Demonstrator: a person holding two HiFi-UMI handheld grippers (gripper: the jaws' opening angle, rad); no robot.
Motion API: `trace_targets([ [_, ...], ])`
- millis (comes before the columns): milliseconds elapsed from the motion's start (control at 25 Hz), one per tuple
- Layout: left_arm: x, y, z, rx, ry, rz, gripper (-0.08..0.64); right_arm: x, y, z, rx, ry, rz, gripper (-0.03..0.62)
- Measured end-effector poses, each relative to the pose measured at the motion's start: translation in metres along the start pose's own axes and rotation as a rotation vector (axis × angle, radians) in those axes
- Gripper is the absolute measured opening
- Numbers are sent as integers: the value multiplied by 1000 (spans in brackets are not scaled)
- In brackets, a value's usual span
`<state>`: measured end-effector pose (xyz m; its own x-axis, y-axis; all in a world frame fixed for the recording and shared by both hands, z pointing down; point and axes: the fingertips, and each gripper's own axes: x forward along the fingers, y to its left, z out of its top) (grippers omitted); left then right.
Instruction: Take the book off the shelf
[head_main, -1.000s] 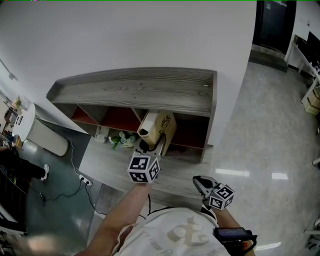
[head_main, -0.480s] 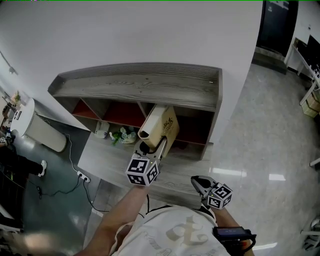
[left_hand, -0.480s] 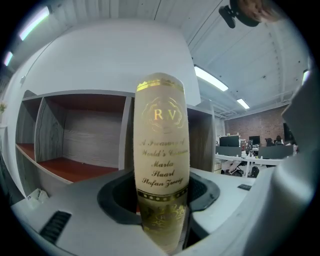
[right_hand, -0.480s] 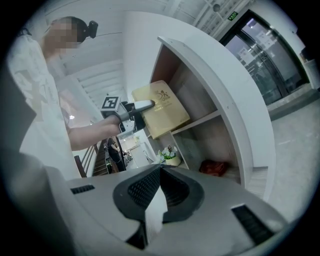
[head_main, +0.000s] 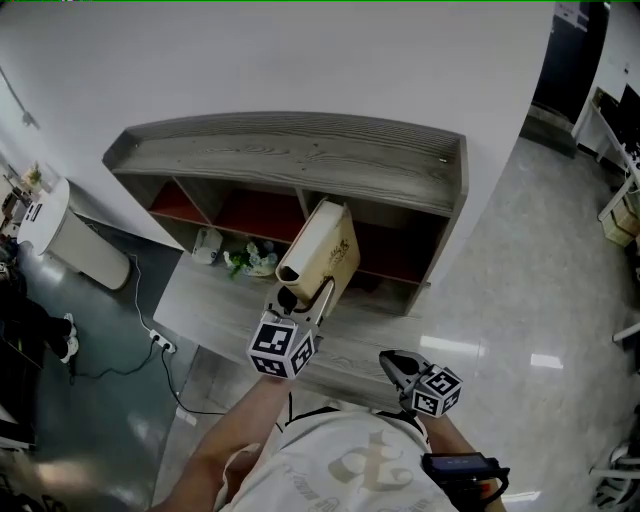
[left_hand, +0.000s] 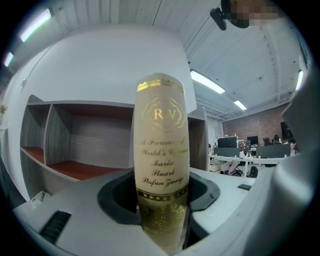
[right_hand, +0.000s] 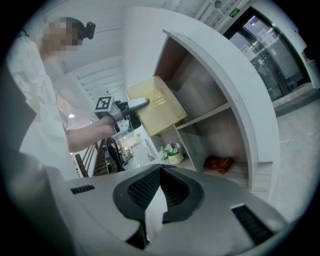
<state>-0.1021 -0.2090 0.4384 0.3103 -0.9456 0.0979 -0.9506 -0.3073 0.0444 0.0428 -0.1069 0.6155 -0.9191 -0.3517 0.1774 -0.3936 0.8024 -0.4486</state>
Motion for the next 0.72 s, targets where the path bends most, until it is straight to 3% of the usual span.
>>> trace_targets([
  [720, -66, 37, -27, -22, 9, 12, 232, 33, 40, -7, -43, 18, 2, 3],
])
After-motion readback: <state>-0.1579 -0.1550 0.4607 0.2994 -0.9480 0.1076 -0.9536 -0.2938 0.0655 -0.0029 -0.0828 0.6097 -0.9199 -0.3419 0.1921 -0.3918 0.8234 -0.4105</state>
